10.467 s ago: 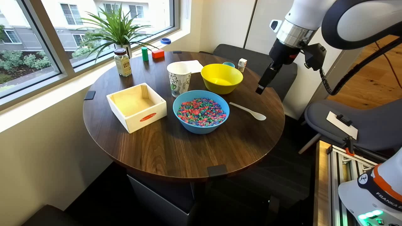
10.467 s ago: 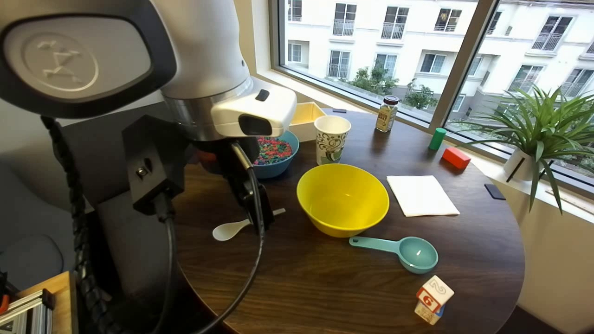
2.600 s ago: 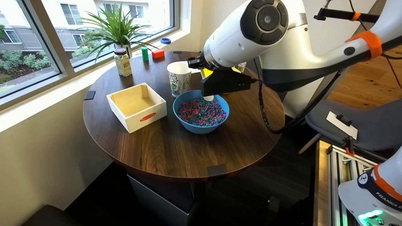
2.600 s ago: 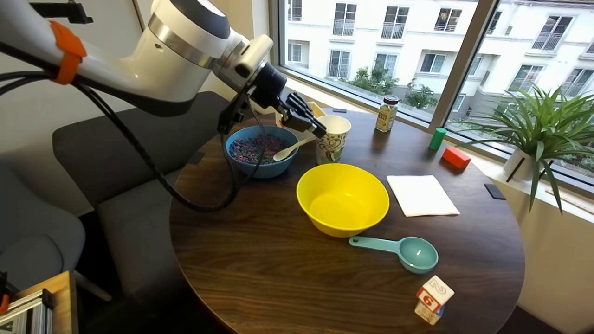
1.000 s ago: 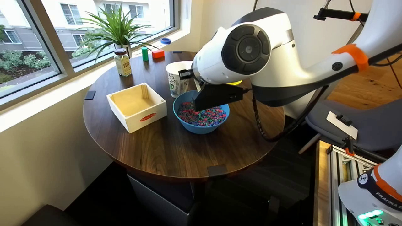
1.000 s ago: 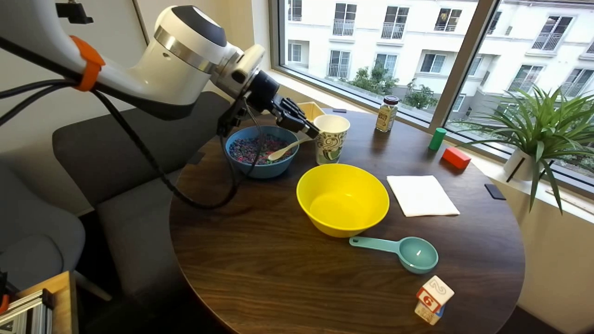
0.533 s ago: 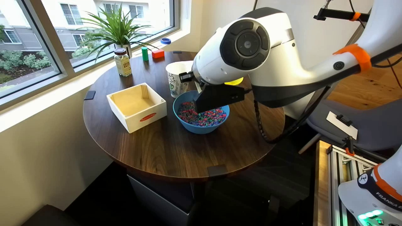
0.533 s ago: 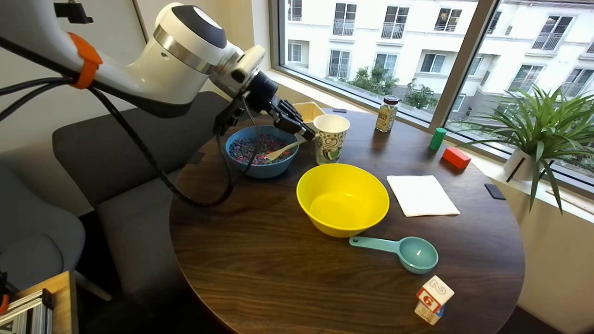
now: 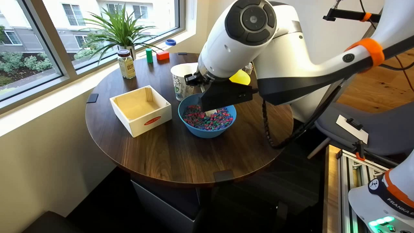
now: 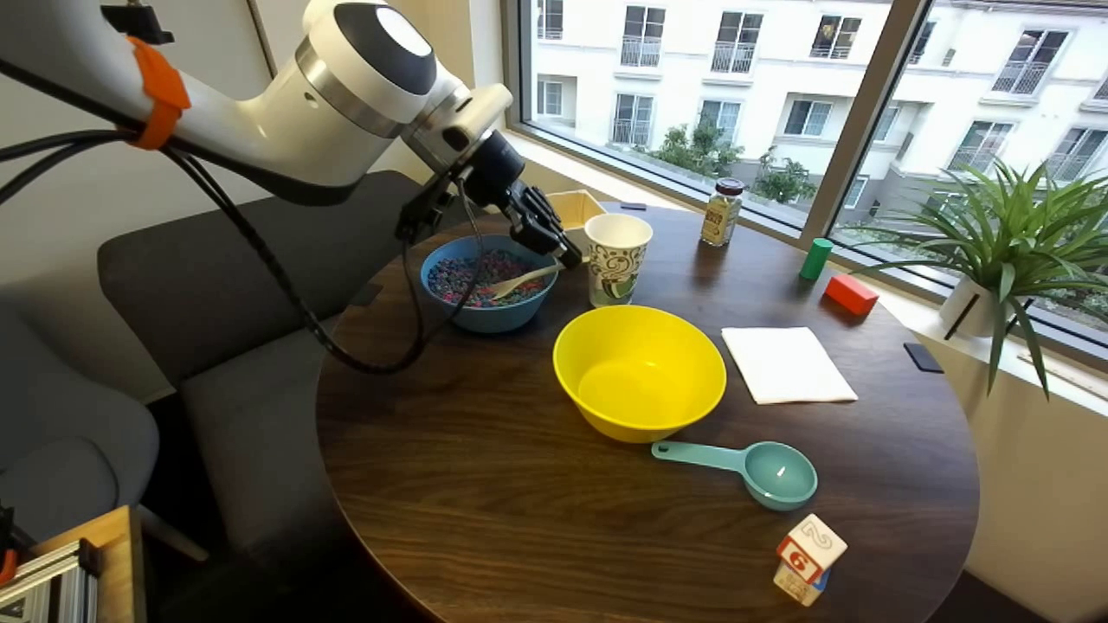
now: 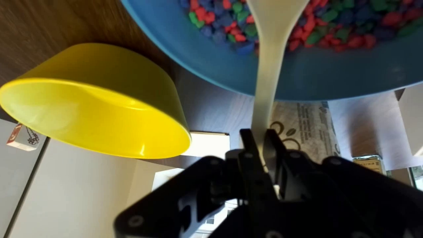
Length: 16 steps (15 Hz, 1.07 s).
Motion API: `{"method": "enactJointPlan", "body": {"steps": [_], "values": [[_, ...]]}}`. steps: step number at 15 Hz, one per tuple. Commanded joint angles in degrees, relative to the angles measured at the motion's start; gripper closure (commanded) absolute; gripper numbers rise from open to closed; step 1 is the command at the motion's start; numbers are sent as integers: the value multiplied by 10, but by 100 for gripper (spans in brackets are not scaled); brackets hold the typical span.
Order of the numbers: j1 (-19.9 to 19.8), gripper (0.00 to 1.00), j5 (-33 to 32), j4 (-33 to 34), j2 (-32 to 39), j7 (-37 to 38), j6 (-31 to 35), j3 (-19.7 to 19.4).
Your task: Use the spoon to scoop out of the blue bowl, empty the content into the yellow bowl and the cup and place the spoon back
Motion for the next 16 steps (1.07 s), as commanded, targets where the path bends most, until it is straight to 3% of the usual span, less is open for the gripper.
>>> {"method": "enactJointPlan", "body": {"steps": [1,11,16], "values": [[-5,97,66,0,-4,-47,26,-7],[-10,97,221,12,-12,-158,28,-26],[-9,97,257,16,-27,-182,13,-43]]}}
